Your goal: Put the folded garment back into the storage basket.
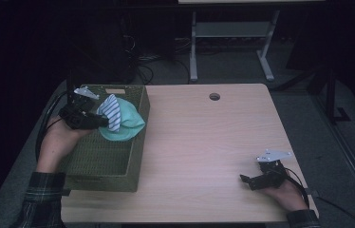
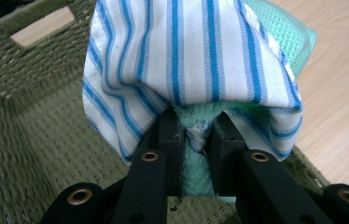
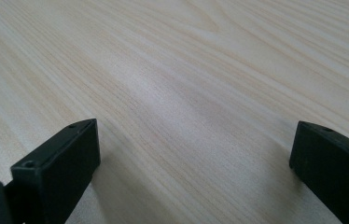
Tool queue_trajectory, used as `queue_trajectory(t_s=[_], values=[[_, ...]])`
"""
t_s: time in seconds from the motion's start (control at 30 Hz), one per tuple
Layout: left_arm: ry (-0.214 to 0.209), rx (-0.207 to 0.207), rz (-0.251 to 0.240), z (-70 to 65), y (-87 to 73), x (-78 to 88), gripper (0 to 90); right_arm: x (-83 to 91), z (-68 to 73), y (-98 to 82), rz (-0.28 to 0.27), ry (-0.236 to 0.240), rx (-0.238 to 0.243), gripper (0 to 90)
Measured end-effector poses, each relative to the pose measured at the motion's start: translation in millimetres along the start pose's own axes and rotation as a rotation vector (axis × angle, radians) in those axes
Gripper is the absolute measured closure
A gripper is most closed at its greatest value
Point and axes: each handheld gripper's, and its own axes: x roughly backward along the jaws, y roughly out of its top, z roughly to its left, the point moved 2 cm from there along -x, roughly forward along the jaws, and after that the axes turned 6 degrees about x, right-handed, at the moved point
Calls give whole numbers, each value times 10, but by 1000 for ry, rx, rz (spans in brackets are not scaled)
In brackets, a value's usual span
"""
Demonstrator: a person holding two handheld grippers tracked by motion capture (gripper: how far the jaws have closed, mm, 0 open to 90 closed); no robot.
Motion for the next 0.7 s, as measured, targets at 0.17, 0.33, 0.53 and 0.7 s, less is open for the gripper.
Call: queue_trajectory(t_s=[0.17, 0.33, 0.53, 0.7], values=[[16, 37, -6, 103, -99, -13, 768, 0, 0, 0, 0, 0, 1, 15], [35, 68, 0, 192, -193, -33, 768, -1, 1, 0, -1, 0, -1, 15], [45, 92, 16, 264, -309, -89, 768, 1, -1, 0, 1, 0, 1, 15], [53, 112, 20, 294, -392, -165, 768, 1, -1, 0, 2, 0, 1, 15]])
